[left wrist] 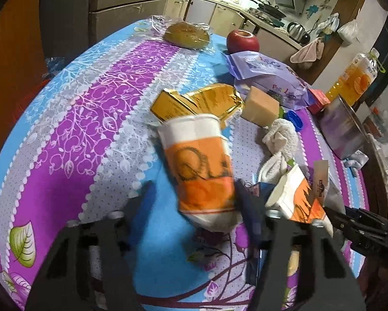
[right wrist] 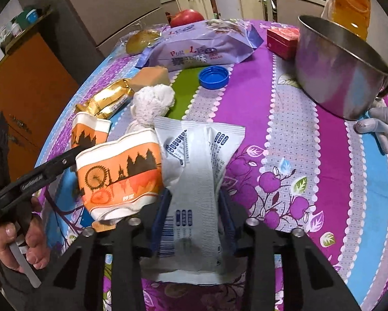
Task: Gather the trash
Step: 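Grasp the orange paper cup with the left tool while the right tool grasps the white wipes packet, then carry the orange cup and white packet over the green bin with both tools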
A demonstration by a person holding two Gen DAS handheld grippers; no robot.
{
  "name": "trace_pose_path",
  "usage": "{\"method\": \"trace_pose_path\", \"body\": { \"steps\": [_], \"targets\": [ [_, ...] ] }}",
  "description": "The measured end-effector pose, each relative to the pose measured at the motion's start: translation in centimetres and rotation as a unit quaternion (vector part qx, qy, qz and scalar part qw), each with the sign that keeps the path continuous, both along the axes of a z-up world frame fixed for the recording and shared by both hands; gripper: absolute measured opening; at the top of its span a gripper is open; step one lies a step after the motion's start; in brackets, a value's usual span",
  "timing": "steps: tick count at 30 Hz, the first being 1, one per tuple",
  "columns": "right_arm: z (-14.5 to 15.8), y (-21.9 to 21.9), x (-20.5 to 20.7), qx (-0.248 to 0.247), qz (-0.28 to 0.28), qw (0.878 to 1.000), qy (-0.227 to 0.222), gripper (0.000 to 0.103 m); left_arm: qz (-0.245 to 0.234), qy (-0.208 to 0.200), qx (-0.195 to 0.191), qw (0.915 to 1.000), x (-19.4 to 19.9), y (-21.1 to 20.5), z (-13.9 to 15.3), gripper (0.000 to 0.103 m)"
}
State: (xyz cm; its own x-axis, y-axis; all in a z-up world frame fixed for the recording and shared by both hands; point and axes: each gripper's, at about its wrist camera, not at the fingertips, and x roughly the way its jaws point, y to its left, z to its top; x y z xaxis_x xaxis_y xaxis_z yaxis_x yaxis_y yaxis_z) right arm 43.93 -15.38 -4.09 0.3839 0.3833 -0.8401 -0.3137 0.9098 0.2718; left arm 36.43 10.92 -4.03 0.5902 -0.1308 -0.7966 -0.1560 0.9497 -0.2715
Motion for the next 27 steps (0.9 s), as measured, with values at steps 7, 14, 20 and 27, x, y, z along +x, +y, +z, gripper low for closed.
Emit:
{"method": "trace_pose_path", "body": {
  "steps": [7,14,20,27],
  "targets": [
    [0.5,-1.1,-2.0,0.019,-0.009,0.999,-0.028,0.031,-0.005,-0.018,0.003,0.9998,-2.3,-0.1,0.5,0.039],
    [2.9,-2.4,-7.0,0.02,-0.026,0.994,-0.108,0.03,-0.009,-0.06,0.044,0.9972,-7.1,-0.9,2.1,0.039],
    [5.9,-3.4,-12.8,-0.004,-0.049,0.979,-0.199,0.03,-0.007,-0.115,0.098,0.9885,-11.0,-3.3,4.7,0.039],
    [9.3,-5.0,-19.4,-0.011,-0.098,0.954,-0.285,0.031,-0.032,-0.187,0.142,0.9714,-14.9,-8.9,8.1,0.039]
  ]
}}
